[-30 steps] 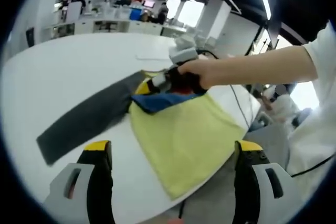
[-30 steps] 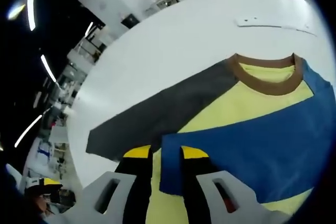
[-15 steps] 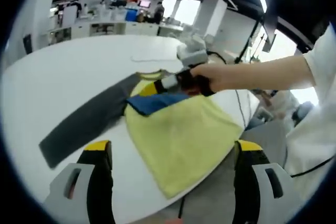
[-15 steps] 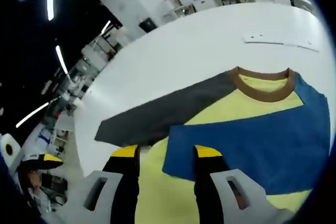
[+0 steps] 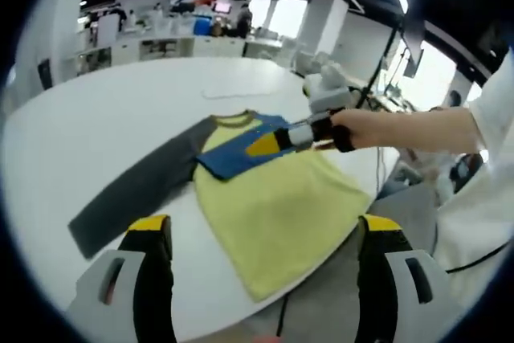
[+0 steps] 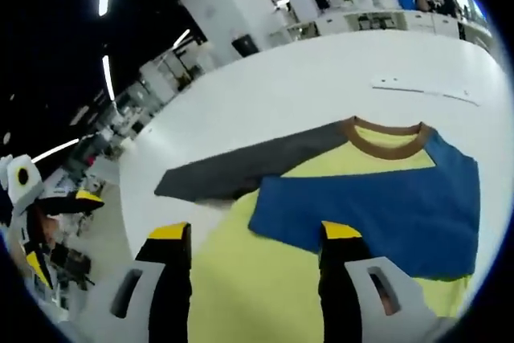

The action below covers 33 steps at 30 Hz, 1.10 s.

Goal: Fold the garment on the visible template until the final outline fits inside the template.

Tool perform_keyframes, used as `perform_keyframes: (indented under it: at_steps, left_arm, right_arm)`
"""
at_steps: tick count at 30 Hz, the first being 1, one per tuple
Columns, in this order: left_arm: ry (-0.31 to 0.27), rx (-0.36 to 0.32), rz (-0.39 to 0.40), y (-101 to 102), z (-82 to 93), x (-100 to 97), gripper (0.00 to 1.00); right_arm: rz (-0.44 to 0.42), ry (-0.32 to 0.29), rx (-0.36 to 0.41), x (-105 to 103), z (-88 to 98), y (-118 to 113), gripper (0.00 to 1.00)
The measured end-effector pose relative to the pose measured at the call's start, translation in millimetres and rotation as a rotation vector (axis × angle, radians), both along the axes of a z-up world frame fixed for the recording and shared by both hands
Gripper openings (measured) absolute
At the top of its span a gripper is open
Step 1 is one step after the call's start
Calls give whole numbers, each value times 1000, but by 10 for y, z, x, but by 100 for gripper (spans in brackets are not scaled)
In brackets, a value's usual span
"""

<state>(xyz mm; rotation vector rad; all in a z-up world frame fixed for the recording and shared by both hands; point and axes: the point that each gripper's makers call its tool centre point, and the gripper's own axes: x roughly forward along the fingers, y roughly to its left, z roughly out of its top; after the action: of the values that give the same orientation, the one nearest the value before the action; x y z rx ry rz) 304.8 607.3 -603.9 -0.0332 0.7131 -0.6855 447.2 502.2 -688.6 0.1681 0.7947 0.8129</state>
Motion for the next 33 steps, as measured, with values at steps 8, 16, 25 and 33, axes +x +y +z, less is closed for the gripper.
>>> perform_keyframes:
  at_steps: [8, 16, 25, 33]
  left_arm:
    - [-11, 10, -7, -76, 73, -93, 93]
    - [-19, 15, -12, -144, 112, -161, 93]
    - [-31, 20, -14, -229, 154, -199, 92]
    - [-34, 18, -14, -325, 158, -225, 92]
  right_arm:
    - [38, -25, 21, -217, 141, -130, 85]
    - [86, -81, -22, -395, 257, -327, 92]
    - [100, -123, -30, -624, 409, -603, 100]
    - [58, -152, -46, -764, 531, -1016, 100]
